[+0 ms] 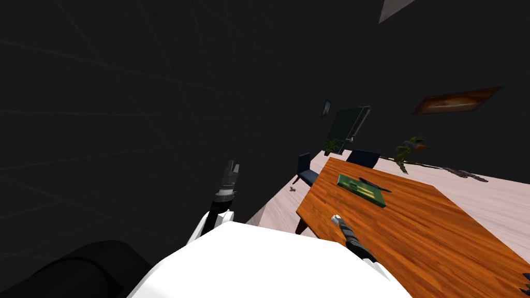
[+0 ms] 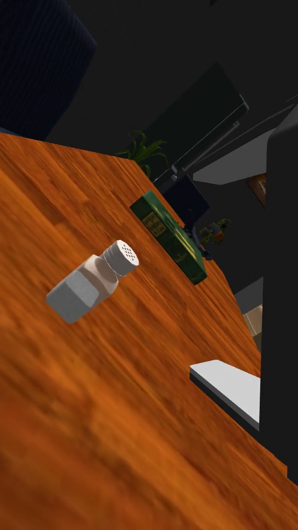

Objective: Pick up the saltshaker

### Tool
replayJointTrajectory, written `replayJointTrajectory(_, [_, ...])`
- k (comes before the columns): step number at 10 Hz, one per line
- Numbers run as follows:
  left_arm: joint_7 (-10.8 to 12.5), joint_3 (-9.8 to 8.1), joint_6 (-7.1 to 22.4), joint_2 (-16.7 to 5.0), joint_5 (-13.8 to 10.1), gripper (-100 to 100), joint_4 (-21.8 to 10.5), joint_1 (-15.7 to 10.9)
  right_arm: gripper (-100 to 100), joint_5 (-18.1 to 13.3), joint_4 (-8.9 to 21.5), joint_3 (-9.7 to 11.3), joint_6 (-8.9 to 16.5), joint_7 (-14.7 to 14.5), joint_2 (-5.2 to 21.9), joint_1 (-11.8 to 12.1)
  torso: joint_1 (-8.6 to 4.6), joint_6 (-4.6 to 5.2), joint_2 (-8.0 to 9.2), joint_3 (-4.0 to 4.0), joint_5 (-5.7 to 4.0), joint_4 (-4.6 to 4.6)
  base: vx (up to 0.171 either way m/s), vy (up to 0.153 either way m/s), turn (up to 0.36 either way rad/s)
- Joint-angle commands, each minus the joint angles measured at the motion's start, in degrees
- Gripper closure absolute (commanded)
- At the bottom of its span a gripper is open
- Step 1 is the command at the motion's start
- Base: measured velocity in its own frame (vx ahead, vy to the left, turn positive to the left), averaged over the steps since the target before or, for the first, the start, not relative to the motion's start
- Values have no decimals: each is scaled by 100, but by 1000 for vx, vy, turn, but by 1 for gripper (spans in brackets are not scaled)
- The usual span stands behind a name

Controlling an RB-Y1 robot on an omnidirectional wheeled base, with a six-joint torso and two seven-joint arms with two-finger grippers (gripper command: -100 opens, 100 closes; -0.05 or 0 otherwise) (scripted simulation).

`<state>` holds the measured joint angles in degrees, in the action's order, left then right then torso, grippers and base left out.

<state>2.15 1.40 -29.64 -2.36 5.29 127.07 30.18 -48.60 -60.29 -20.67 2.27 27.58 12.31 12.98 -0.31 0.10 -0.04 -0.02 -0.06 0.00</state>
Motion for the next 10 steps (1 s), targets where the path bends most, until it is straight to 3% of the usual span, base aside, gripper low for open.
replayJointTrajectory(1, [0,0,0,0,0,0,0,0,-100,-286,286,-79,183,92,31,-97,0,0,0,0,0,0,-15,-51,302])
replayJointTrajectory(2, [0,0,0,0,0,0,0,-1,-100,-348,400,-79,183,92,31,-97,-1,-4,0,0,0,0,-12,-45,135])
replayJointTrajectory(4, [0,0,0,0,0,0,0,-1,-100,-869,909,-244,441,214,79,-290,2,-4,0,0,0,0,-22,-61,333])
replayJointTrajectory(6, [0,0,0,0,0,0,0,0,-100,-1127,1188,-320,564,269,102,-384,-6,3,3,1,-1,0,-23,-59,223])
replayJointTrajectory(7, [0,0,0,0,0,0,0,-1,-100,-1186,1347,-320,564,269,102,-384,-3,-3,1,1,0,1,-11,-47,150])
replayJointTrajectory(9, [0,0,0,0,0,0,0,1,-100,-1186,1347,-320,564,269,102,-384,9,4,-7,-4,1,-2,3,-10,-22])
replayJointTrajectory(10, [0,0,0,0,0,0,0,1,-100,-1401,1582,-390,682,319,125,-475,18,3,-9,-6,3,-2,-7,-18,272])
